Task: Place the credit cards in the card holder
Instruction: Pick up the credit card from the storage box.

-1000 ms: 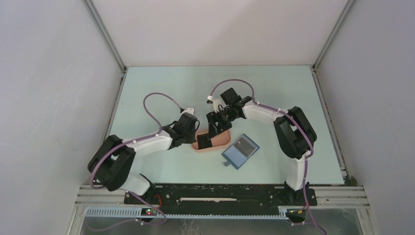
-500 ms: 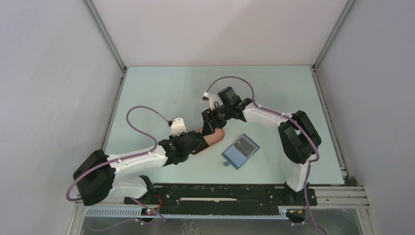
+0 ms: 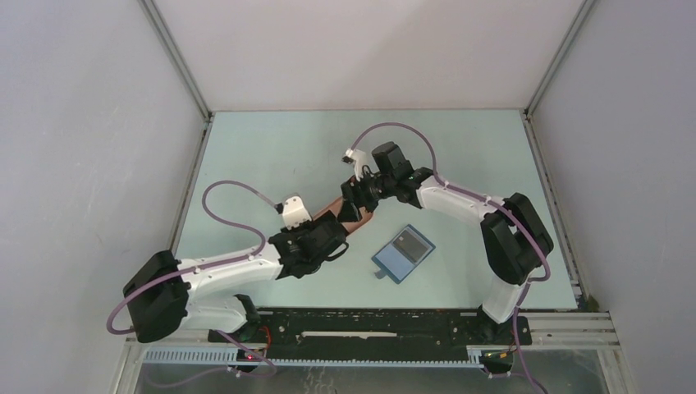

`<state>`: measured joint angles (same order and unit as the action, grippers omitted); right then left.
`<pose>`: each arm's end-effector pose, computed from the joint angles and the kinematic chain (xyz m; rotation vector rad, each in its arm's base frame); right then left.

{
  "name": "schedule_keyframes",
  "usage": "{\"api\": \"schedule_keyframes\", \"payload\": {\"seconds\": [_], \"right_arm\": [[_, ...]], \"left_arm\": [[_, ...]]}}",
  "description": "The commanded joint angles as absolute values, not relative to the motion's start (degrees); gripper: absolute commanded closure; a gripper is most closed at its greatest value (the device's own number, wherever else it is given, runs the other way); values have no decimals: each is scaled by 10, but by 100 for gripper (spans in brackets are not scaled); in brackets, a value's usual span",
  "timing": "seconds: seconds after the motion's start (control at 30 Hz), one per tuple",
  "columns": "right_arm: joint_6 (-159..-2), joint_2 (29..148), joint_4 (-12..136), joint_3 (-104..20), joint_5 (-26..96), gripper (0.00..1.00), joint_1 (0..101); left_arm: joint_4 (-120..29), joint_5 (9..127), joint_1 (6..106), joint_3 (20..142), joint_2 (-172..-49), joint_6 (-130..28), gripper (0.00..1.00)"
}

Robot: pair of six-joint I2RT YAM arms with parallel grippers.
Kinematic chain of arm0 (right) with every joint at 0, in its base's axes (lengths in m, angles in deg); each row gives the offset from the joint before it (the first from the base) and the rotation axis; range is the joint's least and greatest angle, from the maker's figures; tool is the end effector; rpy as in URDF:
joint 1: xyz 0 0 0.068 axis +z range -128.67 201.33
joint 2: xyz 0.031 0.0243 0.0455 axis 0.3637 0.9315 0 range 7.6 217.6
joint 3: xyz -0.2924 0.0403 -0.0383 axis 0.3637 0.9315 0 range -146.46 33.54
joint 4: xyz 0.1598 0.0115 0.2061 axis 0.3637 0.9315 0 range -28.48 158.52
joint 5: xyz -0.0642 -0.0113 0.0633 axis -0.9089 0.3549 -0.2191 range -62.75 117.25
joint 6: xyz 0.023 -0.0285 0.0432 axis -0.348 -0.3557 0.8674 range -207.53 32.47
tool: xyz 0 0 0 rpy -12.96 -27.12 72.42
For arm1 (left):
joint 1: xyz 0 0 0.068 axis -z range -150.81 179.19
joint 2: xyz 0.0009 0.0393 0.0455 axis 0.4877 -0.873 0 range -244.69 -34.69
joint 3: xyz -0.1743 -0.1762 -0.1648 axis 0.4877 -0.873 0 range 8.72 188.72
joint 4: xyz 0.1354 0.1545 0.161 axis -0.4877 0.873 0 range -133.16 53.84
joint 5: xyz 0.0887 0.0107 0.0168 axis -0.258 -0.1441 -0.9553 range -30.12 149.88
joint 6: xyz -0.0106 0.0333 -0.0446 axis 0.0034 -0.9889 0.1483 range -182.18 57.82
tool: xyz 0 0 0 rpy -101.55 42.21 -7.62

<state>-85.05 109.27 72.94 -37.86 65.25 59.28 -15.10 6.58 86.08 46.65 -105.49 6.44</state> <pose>0.2993 0.2644 0.2557 -1.0553 2.1155 1.1169 0.1413 -0.1586 0.2193 -0.4872 2.0636 -0.0016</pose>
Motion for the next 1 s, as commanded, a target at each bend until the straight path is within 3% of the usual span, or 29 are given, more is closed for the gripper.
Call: {"api": "schedule_keyframes", "payload": {"seconds": [0.0,0.63,0.97], "right_arm": [[-843,1075,702,-375,640,18,600],[-776,1083,781,-437,490,20,650],[-728,1098,778,-450,589,20,647]], "left_arm": [[-201,-23,871,494,-1023,105,100],[-251,-171,902,529,-1023,2,100],[-329,-183,911,528,-1027,-68,100]]}}
